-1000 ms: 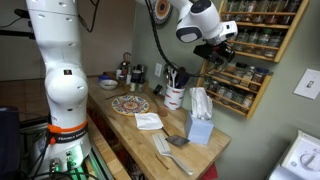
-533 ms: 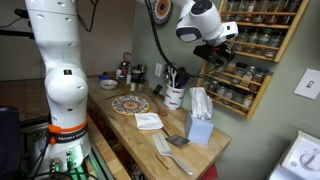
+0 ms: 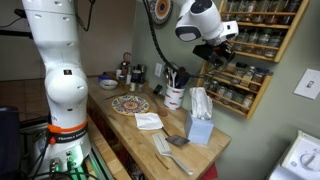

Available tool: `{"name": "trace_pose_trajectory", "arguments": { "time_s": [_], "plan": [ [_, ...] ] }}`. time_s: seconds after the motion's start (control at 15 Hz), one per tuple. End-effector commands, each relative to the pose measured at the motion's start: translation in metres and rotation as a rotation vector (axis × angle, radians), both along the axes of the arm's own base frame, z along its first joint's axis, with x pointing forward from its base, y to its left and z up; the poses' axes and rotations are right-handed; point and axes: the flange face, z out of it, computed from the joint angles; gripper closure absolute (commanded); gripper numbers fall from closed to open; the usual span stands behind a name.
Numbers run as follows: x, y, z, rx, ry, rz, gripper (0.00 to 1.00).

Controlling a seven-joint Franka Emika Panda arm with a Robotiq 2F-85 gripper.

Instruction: Remove the second bottle from the far left from the shelf

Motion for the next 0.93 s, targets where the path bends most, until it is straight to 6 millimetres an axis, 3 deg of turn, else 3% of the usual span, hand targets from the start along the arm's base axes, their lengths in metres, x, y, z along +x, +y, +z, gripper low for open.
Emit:
{"name": "trace_pose_trajectory", "arguments": {
  "time_s": [0.0,0.4,0.87],
  "plan": [
    [-0.03,-0.009,-0.019,0.007,0.034,0.007,0.72],
    [-0.056,-0.012,-0.016,0.01,0.028,0.024,0.72],
    [-0.085,0.038,-0.025,0.01,0.105,0.223,0.72]
  ]
}}
